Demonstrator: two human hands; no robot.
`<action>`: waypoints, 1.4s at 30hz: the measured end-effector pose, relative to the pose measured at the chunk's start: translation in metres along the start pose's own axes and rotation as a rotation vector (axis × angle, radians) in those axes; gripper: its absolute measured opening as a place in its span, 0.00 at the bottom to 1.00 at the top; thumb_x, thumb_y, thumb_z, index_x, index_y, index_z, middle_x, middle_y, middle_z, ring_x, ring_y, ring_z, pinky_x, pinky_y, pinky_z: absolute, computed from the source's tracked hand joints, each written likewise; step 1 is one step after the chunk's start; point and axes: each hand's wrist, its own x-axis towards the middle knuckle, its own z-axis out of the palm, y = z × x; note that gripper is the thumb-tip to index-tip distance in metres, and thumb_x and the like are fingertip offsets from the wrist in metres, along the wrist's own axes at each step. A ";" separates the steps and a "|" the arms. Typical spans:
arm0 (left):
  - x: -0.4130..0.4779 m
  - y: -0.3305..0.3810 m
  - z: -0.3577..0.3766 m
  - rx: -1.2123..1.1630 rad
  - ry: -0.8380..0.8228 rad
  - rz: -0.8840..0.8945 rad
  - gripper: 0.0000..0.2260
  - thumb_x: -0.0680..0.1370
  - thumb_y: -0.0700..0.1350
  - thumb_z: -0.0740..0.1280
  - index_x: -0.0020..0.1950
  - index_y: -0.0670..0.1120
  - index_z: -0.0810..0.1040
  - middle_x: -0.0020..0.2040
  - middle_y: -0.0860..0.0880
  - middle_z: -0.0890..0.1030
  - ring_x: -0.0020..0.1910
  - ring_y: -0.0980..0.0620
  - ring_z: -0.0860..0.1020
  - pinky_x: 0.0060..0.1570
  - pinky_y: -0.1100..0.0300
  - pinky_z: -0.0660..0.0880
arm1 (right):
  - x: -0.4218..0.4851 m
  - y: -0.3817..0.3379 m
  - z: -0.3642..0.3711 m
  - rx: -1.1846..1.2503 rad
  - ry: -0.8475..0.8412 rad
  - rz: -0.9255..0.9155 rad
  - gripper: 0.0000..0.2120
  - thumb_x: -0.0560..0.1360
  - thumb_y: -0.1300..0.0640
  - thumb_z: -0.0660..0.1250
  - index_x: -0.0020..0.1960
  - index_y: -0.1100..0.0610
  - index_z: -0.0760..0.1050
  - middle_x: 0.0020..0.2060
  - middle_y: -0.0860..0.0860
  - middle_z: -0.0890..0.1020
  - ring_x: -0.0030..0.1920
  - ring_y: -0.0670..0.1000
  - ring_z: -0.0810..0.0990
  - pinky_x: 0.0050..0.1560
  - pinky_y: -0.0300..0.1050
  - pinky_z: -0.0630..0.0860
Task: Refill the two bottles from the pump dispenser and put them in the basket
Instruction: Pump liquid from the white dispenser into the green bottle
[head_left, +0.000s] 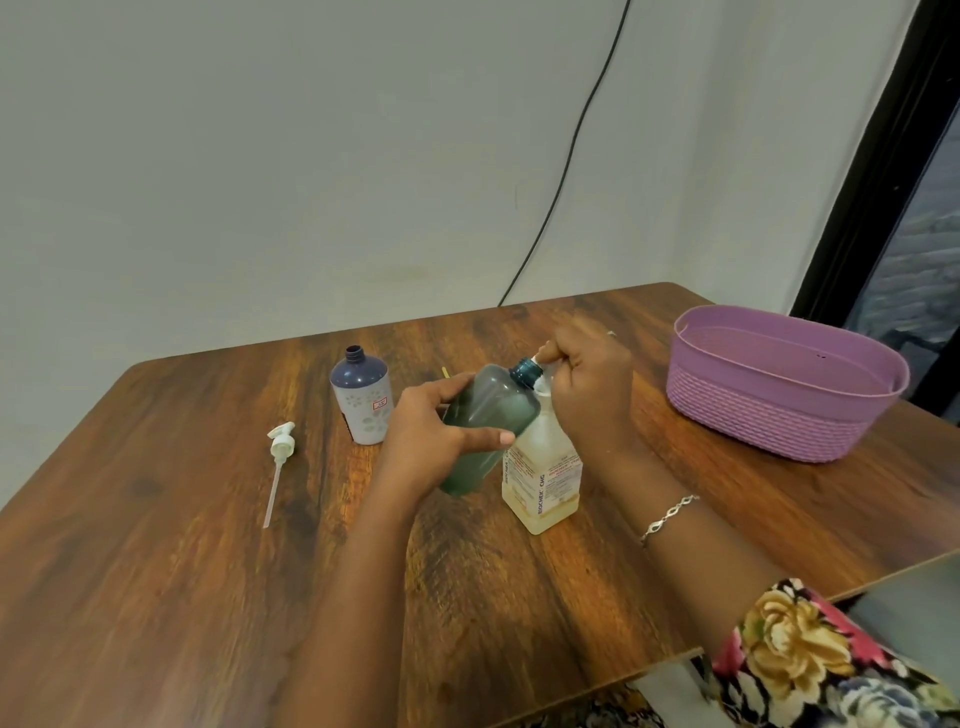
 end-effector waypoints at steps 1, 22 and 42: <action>0.000 -0.002 0.001 0.004 -0.002 -0.003 0.34 0.62 0.41 0.78 0.67 0.47 0.72 0.58 0.50 0.77 0.57 0.50 0.74 0.58 0.51 0.72 | -0.004 0.002 0.003 -0.028 0.005 -0.019 0.09 0.61 0.73 0.58 0.28 0.63 0.71 0.26 0.55 0.74 0.29 0.54 0.72 0.30 0.49 0.69; -0.001 -0.007 -0.001 0.002 0.002 -0.011 0.36 0.61 0.43 0.78 0.68 0.47 0.72 0.60 0.48 0.77 0.58 0.48 0.74 0.60 0.46 0.72 | -0.007 0.009 0.011 -0.026 -0.005 -0.029 0.10 0.59 0.75 0.57 0.26 0.62 0.69 0.25 0.54 0.72 0.28 0.54 0.70 0.27 0.48 0.67; -0.005 -0.004 -0.001 -0.028 -0.002 -0.010 0.33 0.64 0.41 0.77 0.68 0.46 0.72 0.56 0.51 0.76 0.55 0.50 0.74 0.53 0.55 0.71 | 0.006 0.000 -0.002 0.028 -0.063 0.016 0.09 0.63 0.69 0.58 0.28 0.62 0.73 0.25 0.53 0.75 0.29 0.53 0.73 0.33 0.46 0.69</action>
